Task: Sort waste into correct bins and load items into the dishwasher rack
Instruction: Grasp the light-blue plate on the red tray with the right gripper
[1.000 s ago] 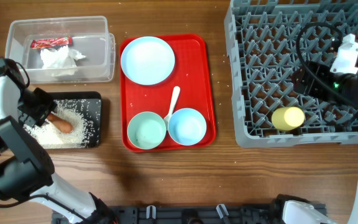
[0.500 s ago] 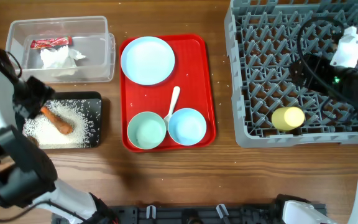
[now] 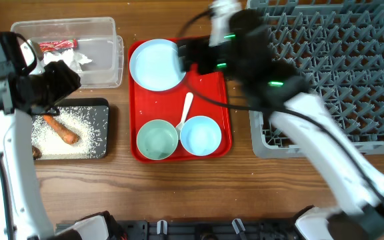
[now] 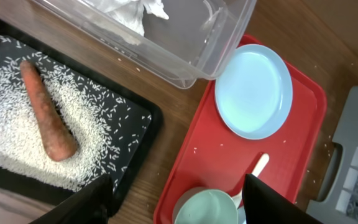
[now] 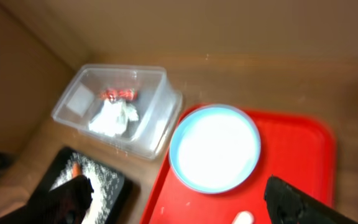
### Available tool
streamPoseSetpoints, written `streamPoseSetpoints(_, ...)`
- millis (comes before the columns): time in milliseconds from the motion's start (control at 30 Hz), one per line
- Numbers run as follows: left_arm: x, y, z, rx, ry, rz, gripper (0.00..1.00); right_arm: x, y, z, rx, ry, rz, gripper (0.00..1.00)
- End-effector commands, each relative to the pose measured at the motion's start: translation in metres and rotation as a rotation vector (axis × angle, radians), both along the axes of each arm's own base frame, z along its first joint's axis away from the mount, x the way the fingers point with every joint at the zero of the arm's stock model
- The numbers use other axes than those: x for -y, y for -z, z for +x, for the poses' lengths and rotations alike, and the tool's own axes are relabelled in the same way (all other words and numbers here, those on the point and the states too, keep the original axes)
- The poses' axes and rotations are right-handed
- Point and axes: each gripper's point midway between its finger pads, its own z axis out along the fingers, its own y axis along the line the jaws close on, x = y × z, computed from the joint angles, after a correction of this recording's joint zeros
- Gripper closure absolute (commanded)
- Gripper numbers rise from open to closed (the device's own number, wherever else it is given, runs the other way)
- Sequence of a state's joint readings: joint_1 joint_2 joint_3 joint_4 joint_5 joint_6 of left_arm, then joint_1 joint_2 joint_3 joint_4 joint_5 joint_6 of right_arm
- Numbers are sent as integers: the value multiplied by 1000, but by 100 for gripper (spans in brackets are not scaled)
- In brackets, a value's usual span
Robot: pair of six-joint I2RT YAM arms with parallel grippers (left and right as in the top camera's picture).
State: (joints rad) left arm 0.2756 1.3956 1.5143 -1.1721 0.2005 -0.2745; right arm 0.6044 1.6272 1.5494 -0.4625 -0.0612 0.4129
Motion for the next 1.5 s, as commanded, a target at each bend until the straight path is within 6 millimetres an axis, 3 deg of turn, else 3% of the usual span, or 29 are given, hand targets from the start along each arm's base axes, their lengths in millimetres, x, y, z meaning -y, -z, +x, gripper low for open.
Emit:
streamPoseSetpoints(0, 5, -14, -13, 20, 9, -1, 33, -15, 73, 34, -94, 187, -44, 13)
streamPoseSetpoints(133, 3, -3, -25, -51, -7, 10, 33, -22, 145, 44, -211, 221, -101, 18)
streamPoseSetpoints(333, -2, 0, -30, -78, -23, 34, 31, -20, 212, 52, -273, 254, -189, 24)
streamPoseSetpoints(467, -4, 1, -30, -82, -30, 45, 29, -14, 243, 53, -317, 275, -221, 28)
streamPoseSetpoints(733, -9, 2, -32, -93, -41, 66, 27, -10, 286, 54, -356, 301, -257, 31)
streamPoseSetpoints(900, -8, 2, -32, -94, -41, 66, 24, -6, 306, 49, -396, 312, -281, 41)
streamPoseSetpoints(967, -8, 2, -32, -94, -41, 66, 24, -4, 308, 46, -408, 312, -296, 48)
streamPoseSetpoints(1000, -9, 2, -32, -96, -41, 66, 23, -2, 309, 44, -414, 312, -304, 59)
streamPoseSetpoints(1100, -9, 6, -31, -107, -41, 62, 23, 8, 310, 42, -439, 325, -325, 70)
streamPoseSetpoints(1233, -10, 11, -28, -125, -40, 57, 23, 33, 298, 40, -480, 352, -353, 78)
streamPoseSetpoints(1467, -10, 16, -26, -142, -39, 53, 23, 57, 255, 50, -416, 271, -398, 91)
